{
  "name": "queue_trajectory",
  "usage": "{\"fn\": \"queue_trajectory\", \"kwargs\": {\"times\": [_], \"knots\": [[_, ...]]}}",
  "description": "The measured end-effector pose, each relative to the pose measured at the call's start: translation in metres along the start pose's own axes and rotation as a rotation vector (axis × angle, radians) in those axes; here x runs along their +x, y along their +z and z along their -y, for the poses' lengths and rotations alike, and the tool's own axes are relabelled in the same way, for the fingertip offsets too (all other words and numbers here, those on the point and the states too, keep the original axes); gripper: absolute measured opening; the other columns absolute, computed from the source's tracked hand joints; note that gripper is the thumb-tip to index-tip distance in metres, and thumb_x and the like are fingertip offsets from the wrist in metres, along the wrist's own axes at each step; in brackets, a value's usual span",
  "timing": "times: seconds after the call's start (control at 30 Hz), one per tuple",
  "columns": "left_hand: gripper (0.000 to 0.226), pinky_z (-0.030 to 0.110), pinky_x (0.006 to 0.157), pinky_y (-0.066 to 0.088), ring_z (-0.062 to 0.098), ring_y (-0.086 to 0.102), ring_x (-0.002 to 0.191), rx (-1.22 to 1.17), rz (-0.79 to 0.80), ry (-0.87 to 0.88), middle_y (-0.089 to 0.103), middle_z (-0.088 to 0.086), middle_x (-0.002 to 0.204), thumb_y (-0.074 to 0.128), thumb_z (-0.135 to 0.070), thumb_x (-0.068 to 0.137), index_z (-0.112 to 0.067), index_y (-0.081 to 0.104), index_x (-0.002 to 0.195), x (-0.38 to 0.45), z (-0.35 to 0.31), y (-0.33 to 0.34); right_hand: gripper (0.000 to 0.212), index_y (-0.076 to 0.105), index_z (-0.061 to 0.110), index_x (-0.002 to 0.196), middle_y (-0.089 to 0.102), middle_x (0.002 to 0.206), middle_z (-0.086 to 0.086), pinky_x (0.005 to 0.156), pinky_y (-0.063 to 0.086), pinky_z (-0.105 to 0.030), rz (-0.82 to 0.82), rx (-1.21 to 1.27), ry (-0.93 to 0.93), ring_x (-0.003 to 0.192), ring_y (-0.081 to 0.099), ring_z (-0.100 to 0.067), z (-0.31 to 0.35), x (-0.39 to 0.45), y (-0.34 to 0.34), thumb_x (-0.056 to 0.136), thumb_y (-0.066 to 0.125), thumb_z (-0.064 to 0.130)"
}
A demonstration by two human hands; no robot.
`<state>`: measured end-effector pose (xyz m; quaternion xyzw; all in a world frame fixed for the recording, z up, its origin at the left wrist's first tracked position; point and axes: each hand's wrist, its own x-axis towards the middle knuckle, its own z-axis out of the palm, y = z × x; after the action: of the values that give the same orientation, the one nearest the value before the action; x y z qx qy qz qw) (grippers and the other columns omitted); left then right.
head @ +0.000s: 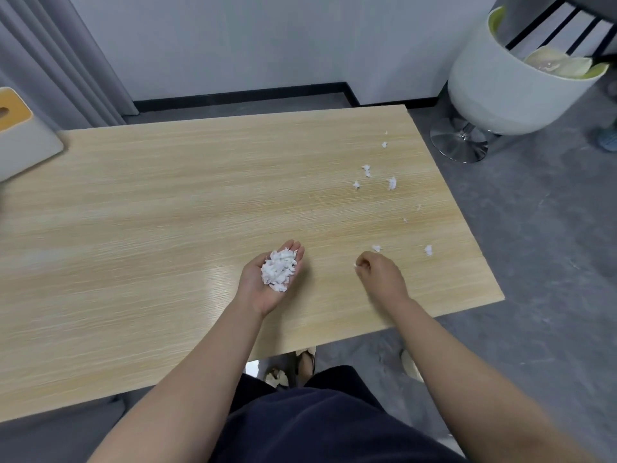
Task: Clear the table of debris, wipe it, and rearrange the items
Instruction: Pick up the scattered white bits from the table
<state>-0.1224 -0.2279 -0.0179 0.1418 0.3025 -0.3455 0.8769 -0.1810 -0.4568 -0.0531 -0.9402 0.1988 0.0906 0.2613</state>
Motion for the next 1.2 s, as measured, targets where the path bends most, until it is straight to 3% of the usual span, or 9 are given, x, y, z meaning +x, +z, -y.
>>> {"fn": "queue_trajectory", "kwargs": {"times": [0.1, 0.23, 0.3, 0.5, 0.67, 0.8, 0.97, 1.07, 1.2], "knots": [[0.071, 0.052, 0.079, 0.051, 0.043, 0.067, 0.089, 0.026, -0.015, -0.037, 0.066, 0.027, 0.106, 0.08, 0.022, 0.027, 0.017, 0.066, 0.096, 0.0, 0.011, 0.0, 0.02, 0.063, 0.01, 0.106, 0.067, 0.1, -0.008, 0.069, 0.045, -0.031, -0.067, 0.012, 0.064, 0.088, 0.06, -0.025, -0.021, -0.006, -0.016, 0.093, 0.049, 0.014], [0.034, 0.051, 0.075, 0.052, 0.041, 0.062, 0.098, 0.095, -0.078, -0.051, 0.066, 0.027, 0.103, 0.056, 0.006, 0.069, 0.015, 0.063, 0.1, -0.006, 0.029, 0.012, 0.025, 0.06, 0.012, 0.116, 0.067, 0.105, -0.01, 0.065, 0.041, -0.028, 0.024, -0.073, 0.086, 0.091, 0.061, -0.026, -0.038, -0.008, -0.025, 0.092, 0.051, 0.014], [0.034, 0.051, 0.075, 0.052, 0.037, 0.057, 0.105, 0.088, -0.1, -0.052, 0.066, 0.027, 0.103, 0.044, -0.001, 0.077, 0.015, 0.061, 0.102, -0.004, 0.036, 0.013, 0.027, 0.058, 0.014, 0.118, 0.066, 0.105, -0.01, 0.064, 0.04, -0.028, 0.094, -0.126, 0.093, 0.092, 0.06, -0.026, -0.04, -0.006, -0.026, 0.091, 0.053, 0.016], [0.029, 0.049, 0.08, 0.051, 0.038, 0.064, 0.097, 0.122, -0.101, -0.022, 0.067, 0.025, 0.103, 0.052, 0.003, 0.07, 0.016, 0.068, 0.091, 0.001, 0.051, 0.021, 0.015, 0.063, 0.014, 0.102, 0.064, 0.103, -0.007, 0.067, 0.039, -0.027, 0.183, -0.16, 0.043, 0.091, 0.058, -0.024, -0.051, -0.001, -0.018, 0.089, 0.058, 0.019], [0.058, 0.05, 0.085, 0.049, 0.039, 0.061, 0.103, 0.073, -0.048, 0.011, 0.065, 0.026, 0.109, 0.076, 0.016, 0.044, 0.015, 0.065, 0.1, 0.009, 0.066, 0.022, 0.011, 0.068, 0.012, 0.094, 0.056, 0.101, -0.004, 0.069, 0.039, -0.027, 0.114, -0.092, -0.054, 0.094, 0.056, -0.02, -0.06, -0.002, -0.019, 0.087, 0.062, 0.018], [0.033, 0.05, 0.083, 0.049, 0.035, 0.056, 0.108, 0.083, -0.083, 0.019, 0.066, 0.024, 0.107, 0.05, -0.002, 0.075, 0.013, 0.065, 0.1, 0.012, 0.083, 0.026, 0.011, 0.067, 0.011, 0.093, 0.056, 0.106, 0.0, 0.073, 0.038, -0.026, 0.145, -0.073, -0.174, 0.101, 0.051, -0.016, -0.055, 0.001, -0.021, 0.086, 0.063, 0.017], [0.039, 0.047, 0.082, 0.051, 0.038, 0.065, 0.096, 0.084, -0.066, 0.048, 0.066, 0.023, 0.109, 0.058, 0.003, 0.064, 0.012, 0.066, 0.101, 0.009, 0.09, 0.026, 0.007, 0.063, 0.011, 0.094, 0.056, 0.108, 0.0, 0.08, 0.045, -0.032, 0.2, -0.135, -0.264, 0.103, 0.05, -0.018, -0.05, 0.007, -0.012, 0.088, 0.059, 0.014], [0.034, 0.044, 0.081, 0.053, 0.035, 0.06, 0.104, 0.066, -0.088, 0.047, 0.065, 0.024, 0.11, 0.046, -0.003, 0.077, 0.012, 0.064, 0.102, 0.01, 0.09, 0.022, 0.01, 0.06, 0.011, 0.099, 0.055, 0.105, -0.003, 0.078, 0.046, -0.035, 0.204, -0.201, -0.306, 0.099, 0.052, -0.022, -0.05, 0.01, -0.008, 0.09, 0.055, 0.01], [0.036, 0.045, 0.081, 0.052, 0.033, 0.057, 0.108, 0.042, -0.093, 0.053, 0.065, 0.023, 0.11, 0.043, -0.006, 0.079, 0.013, 0.068, 0.097, 0.01, 0.089, 0.017, 0.014, 0.054, 0.012, 0.105, 0.058, 0.101, -0.005, 0.073, 0.045, -0.034, 0.207, -0.168, -0.27, 0.091, 0.056, -0.024, -0.044, 0.009, -0.008, 0.091, 0.054, 0.012]]}}
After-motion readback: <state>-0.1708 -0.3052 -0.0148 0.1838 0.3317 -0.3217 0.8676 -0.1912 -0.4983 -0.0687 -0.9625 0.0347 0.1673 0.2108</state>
